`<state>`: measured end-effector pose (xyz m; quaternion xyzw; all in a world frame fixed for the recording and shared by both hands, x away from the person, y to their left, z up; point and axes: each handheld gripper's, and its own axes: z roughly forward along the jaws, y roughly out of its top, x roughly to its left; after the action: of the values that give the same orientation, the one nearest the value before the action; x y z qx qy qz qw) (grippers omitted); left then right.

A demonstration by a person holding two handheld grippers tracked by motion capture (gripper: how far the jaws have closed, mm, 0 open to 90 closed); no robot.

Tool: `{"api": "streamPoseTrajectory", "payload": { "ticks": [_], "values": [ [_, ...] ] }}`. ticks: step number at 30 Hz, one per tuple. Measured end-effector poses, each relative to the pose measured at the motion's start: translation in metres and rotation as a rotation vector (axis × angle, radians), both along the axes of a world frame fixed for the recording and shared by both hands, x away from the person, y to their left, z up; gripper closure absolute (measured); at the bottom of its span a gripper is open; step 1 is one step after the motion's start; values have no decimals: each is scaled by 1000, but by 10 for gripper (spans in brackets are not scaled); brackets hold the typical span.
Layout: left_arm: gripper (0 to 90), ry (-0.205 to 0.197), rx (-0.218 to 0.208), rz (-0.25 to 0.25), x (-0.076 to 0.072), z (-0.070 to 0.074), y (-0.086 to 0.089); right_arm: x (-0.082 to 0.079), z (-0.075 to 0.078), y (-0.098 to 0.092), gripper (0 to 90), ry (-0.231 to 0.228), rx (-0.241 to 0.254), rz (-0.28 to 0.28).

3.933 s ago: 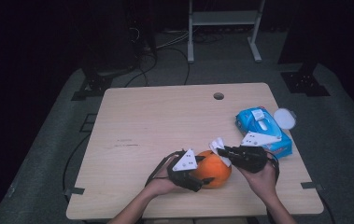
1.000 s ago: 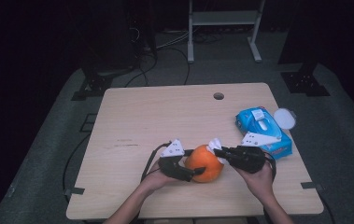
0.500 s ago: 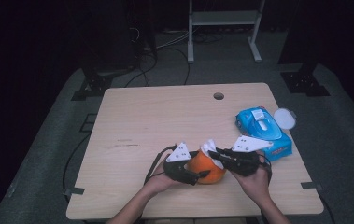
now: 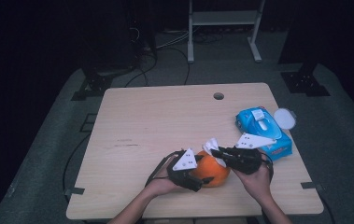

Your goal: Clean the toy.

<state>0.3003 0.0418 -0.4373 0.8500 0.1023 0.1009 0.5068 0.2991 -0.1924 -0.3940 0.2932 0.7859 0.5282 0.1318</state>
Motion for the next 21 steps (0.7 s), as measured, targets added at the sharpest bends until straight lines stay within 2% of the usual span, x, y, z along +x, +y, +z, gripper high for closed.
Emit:
{"api": "streamPoseTrajectory", "payload": {
  "ticks": [5, 8, 13, 16, 18, 19, 20, 21],
  "values": [
    [247, 34, -38, 17, 5, -2, 5, 7, -5, -12, 817, 32, 27, -27],
    [247, 42, -42, 24, 7, -1, 7, 8, -7, -16, 817, 45, 38, -40],
    [258, 83, -71, 46, 13, -1, 15, 10, -11, -24, 818, 74, 38, -51],
    [284, 98, -78, 56, 14, -1, 17, 9, -11, -26, 819, 75, 34, -54],
    [292, 124, -99, 71, 17, 1, 19, 7, -8, -26, 821, 70, 46, -51],
    [302, 142, -114, 82, 19, 2, 21, 4, -3, -22, 820, 55, 53, -34],
    [307, 142, -114, 82, 19, 2, 21, 4, -3, -22, 820, 55, 53, -34],
    [311, 145, -121, 87, 19, 2, 21, 0, 1, -17, 820, 35, 53, -8]
  ]
}}
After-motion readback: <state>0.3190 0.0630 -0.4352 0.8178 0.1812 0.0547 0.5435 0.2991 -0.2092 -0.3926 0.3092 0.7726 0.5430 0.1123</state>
